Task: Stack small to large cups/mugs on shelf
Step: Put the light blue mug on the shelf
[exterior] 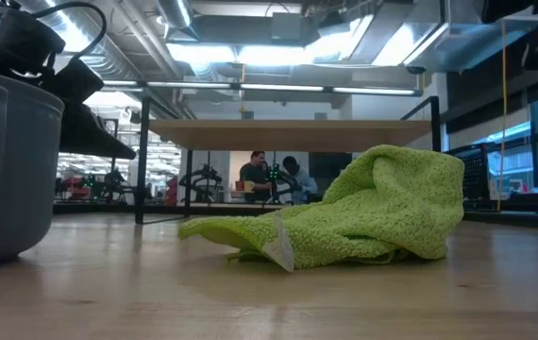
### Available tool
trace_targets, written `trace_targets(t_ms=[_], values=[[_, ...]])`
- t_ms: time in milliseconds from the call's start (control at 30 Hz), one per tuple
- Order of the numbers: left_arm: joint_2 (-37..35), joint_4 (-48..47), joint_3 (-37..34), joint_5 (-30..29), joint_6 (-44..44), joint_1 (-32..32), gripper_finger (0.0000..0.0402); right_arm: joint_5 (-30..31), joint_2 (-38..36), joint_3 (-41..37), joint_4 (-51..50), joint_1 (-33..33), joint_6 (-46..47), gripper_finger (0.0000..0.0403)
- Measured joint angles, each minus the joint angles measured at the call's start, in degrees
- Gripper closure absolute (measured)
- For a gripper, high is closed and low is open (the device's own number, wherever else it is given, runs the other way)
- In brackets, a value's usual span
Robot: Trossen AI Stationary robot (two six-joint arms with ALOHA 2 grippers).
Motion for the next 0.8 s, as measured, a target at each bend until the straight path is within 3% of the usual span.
trace_targets(t_ms=[300, 467, 800], values=[[0.0, 0.0, 0.0, 0.0, 0.0, 0.0, 0.0388, -0.7, 0.1, 0.0, 0.3, -0.4, 0.3, 0.0318], [0.0, 0.0, 0.0, 0.0, 0.0, 0.0, 0.0388, 6.1, 0.0, 0.9, -3.0, -0.9, -0.1, 0.0318], [0.0, 0.0, 0.0, 0.0, 0.0, 0.0, 0.0388, 15.7, 0.0, 10.7, -13.1, -1.4, -4.1, 0.0318]])
